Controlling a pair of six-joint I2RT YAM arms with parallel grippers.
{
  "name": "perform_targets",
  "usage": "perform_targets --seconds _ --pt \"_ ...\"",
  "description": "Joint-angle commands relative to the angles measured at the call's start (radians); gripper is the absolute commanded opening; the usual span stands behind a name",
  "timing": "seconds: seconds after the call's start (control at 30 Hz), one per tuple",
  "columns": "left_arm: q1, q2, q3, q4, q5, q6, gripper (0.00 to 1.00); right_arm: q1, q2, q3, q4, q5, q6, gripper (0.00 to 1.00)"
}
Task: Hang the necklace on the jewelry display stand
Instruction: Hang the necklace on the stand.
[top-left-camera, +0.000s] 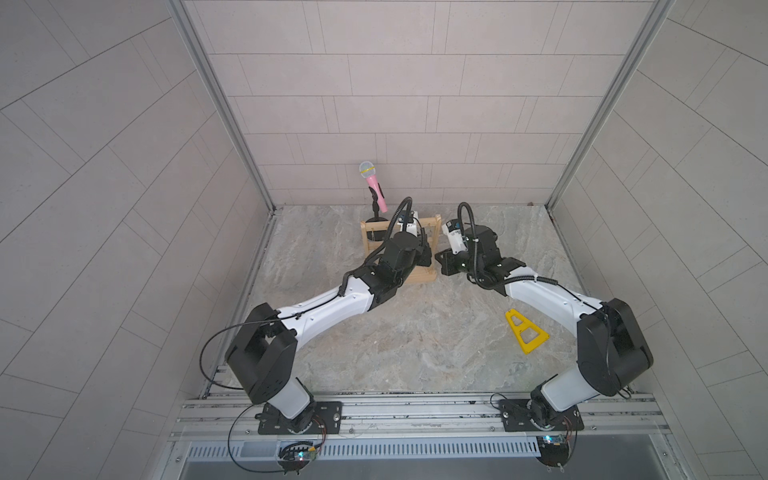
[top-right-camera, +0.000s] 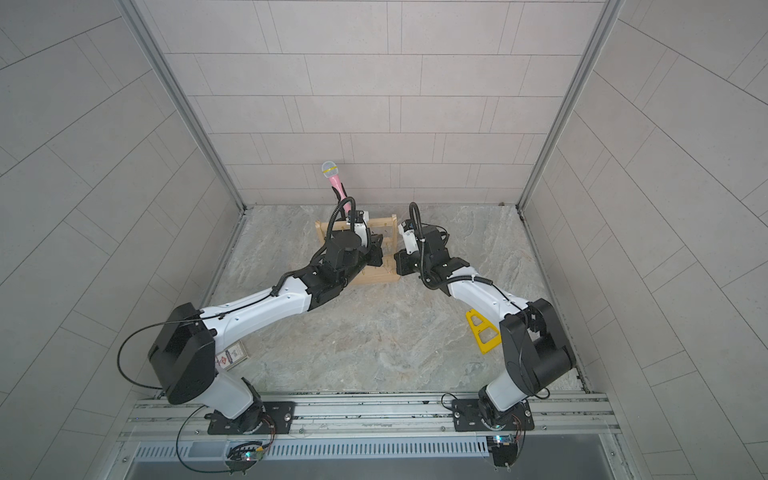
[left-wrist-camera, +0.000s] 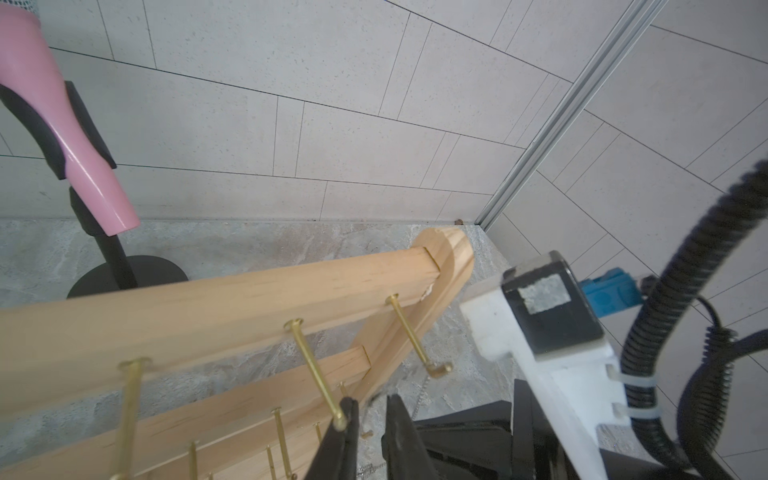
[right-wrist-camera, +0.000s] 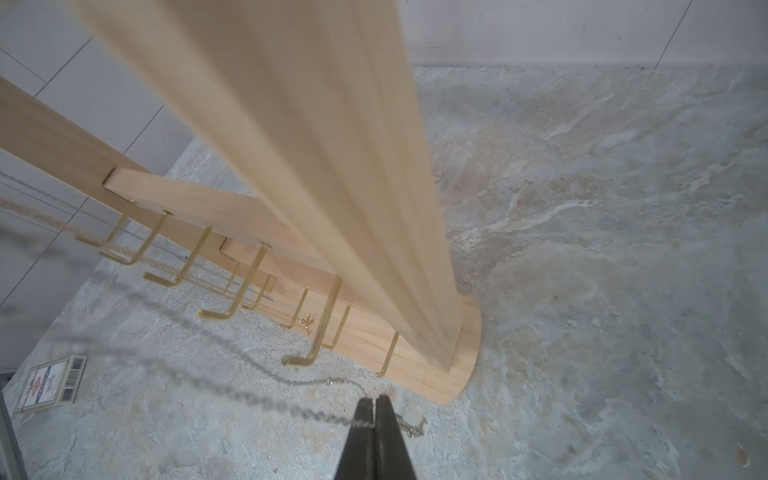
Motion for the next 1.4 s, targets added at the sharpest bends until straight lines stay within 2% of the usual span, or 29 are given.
perform_targets --seconds 0.0,0.2,0.7,0.97,1.37 --pt "0.005 -0.047 -0.023 0.006 -0.025 -0.007 0.24 0.004 0.017 -0.013 0.005 0.022 0.018 0.06" --pt "0.005 -0.077 -0.038 0.004 -0.018 -0.015 0.28 0.01 0.023 -0.019 0.019 0.045 0.03 0.06" --pt "0.002 -0.178 -0.112 -0.039 -0.05 -0.054 0.29 0.02 0.051 -0.036 0.057 0.063 0.066 0.07" --pt "-0.013 -0.222 -0.185 -0.092 -0.104 -0.099 0.29 0.029 0.067 -0.038 0.069 0.06 0.075 0.07" --pt "-0.014 -0.214 -0.201 -0.106 -0.114 -0.109 0.29 0.033 0.072 -0.047 0.078 0.061 0.082 0.08"
